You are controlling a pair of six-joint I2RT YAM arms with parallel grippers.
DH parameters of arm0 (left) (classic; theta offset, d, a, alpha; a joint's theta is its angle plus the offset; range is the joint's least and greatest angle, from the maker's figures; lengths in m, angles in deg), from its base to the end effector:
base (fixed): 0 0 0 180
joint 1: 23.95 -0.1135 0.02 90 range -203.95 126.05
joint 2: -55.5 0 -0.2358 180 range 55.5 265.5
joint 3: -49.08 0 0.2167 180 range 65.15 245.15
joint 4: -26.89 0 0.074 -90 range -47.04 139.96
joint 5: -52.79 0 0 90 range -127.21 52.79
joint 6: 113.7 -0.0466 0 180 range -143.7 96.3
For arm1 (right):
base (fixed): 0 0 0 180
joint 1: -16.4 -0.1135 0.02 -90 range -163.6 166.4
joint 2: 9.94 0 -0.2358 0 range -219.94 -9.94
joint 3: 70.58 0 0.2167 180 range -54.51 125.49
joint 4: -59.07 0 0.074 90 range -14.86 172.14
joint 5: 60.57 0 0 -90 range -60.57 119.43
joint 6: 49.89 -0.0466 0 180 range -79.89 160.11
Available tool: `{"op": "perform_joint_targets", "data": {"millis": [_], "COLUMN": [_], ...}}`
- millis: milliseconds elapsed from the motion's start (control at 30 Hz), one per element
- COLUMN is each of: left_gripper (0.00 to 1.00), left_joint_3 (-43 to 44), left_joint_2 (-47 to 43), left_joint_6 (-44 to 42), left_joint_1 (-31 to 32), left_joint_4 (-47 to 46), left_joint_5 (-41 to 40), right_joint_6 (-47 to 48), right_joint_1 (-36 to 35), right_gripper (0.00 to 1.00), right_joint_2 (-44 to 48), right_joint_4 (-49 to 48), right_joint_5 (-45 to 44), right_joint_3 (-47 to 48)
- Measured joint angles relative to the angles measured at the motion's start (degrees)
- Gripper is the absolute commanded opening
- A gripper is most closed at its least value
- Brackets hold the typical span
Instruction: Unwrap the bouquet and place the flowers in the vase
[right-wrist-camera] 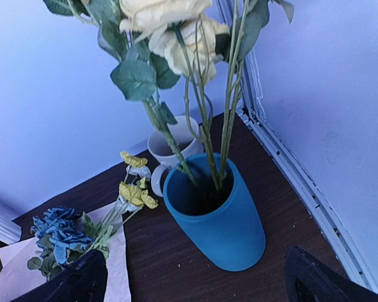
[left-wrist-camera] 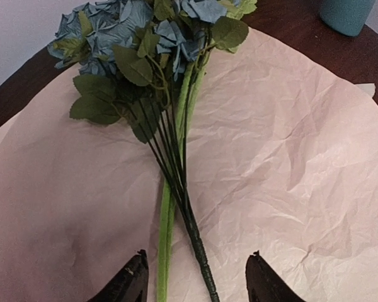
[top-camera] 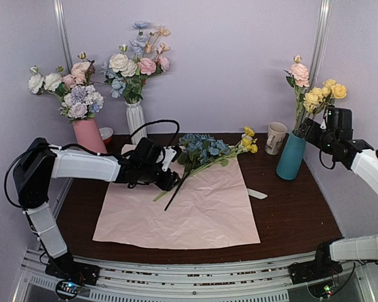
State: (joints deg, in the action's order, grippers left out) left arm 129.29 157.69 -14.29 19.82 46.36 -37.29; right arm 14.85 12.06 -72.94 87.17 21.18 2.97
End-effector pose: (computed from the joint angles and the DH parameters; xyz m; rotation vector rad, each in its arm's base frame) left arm 0.2608 -0.2498 0.1830 0.6908 2.2369 -0.4711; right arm 0.2403 0.0115 0.3271 0.4383 1.8279 0.2204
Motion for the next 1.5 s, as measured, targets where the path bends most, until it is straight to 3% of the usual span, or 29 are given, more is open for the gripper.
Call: {"op": "perform_joint_targets", "data": {"millis": [400,700,1000,1500], "left_gripper": [0.43,0.35,0.32,0.22], "left_joint_3": [-2.27,-0.42,4.31,4.68], "left_joint_2": [1.73,4.68,6.54,12.7], "left_joint_6": [3.78,0.76,1.46,4.74], "left_joint_1": [0.59,0.0,0.09,0.72], "left_joint_4": [-0.11,2.78,3.3,2.64], "left_joint_5": [0.92,-2.54,0.83,1.46], "right_joint_6": [-1.2,-1.7,-1.95,-1.64], "right_joint_1": [-5.57,-7.21,-7.43,-7.54], "right_gripper": [1.0,1.0,1.0,1.0], "right_joint_2": [5.27,4.92,4.33,2.43], "right_joint_4": [-5.05,-8.2,-10.73,-11.78], "right_joint_5": [7.08,10.82,12.59,13.7], "right_joint_3": [-11.37,-14.27,-16.61,-17.05]}}
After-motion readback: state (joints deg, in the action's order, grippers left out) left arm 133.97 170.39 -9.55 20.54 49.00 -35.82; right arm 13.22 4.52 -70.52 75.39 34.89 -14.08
